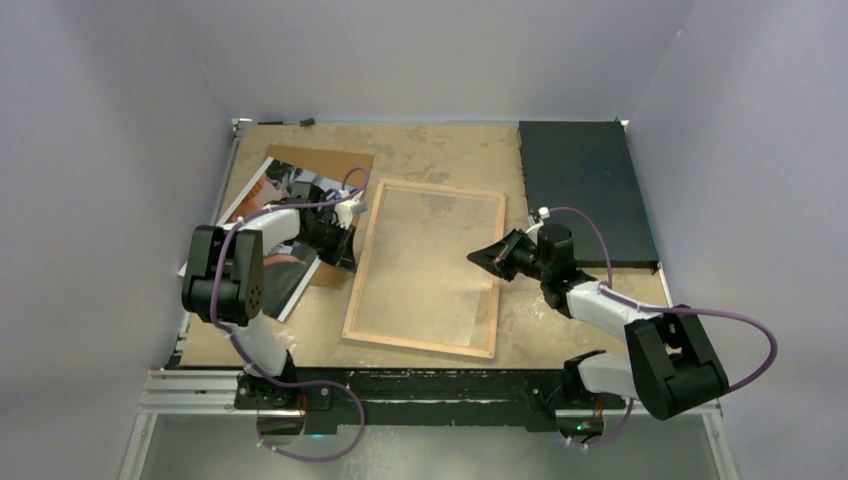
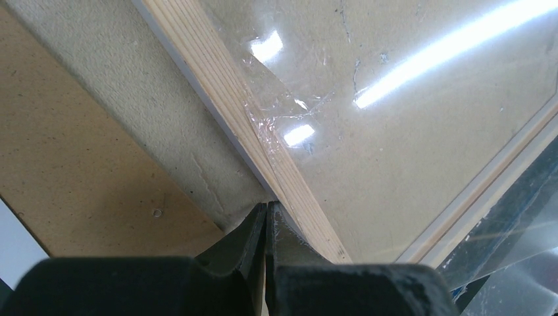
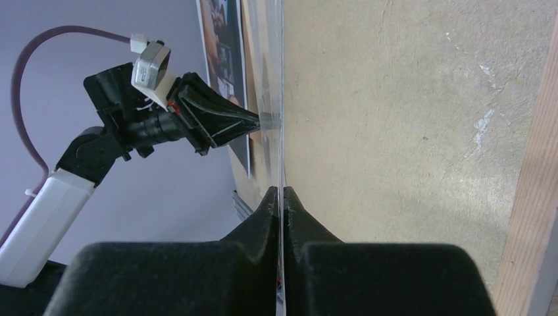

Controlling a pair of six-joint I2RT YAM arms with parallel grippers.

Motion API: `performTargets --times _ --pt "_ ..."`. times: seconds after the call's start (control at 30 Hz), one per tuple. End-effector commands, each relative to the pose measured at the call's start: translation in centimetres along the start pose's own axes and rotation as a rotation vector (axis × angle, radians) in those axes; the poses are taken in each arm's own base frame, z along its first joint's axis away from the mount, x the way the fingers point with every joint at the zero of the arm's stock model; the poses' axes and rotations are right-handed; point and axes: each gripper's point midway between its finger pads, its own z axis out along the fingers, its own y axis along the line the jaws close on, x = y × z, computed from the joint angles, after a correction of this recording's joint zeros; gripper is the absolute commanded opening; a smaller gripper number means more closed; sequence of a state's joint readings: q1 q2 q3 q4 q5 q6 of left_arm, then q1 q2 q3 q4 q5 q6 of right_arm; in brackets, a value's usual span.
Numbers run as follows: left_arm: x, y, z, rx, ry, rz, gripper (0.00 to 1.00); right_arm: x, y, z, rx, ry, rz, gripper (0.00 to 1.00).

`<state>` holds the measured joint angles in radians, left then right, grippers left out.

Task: Put the photo into the frame

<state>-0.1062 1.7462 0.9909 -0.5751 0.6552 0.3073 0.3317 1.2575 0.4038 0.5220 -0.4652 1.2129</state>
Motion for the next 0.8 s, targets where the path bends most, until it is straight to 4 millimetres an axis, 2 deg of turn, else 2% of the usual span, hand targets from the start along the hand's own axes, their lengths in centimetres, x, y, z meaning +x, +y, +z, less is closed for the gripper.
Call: performTargets --times 0.0,0.47,0.63,0.77 --pt "-1.6 -1.2 -0.8 0.034 -0.053 0.043 0.00 -0.4 2.0 -0.2 -0.052 0.013 -0.060 0.00" --pt "-2.7 -1.4 -1.4 0.030 -0.072 0.046 0.00 -1.1 3.4 -0.6 -0.123 0.031 -0.151 0.00" --pt "-3.1 -1.5 -1.7 0.025 -0.078 0.050 0.00 -1.3 4.3 -0.5 -0.162 0.048 -0.187 0.00" --pt "-3.1 -1.5 -1.8 0.020 -0.078 0.052 0.00 -1.4 4.4 -0.1 -0.161 0.059 -0.205 0.00"
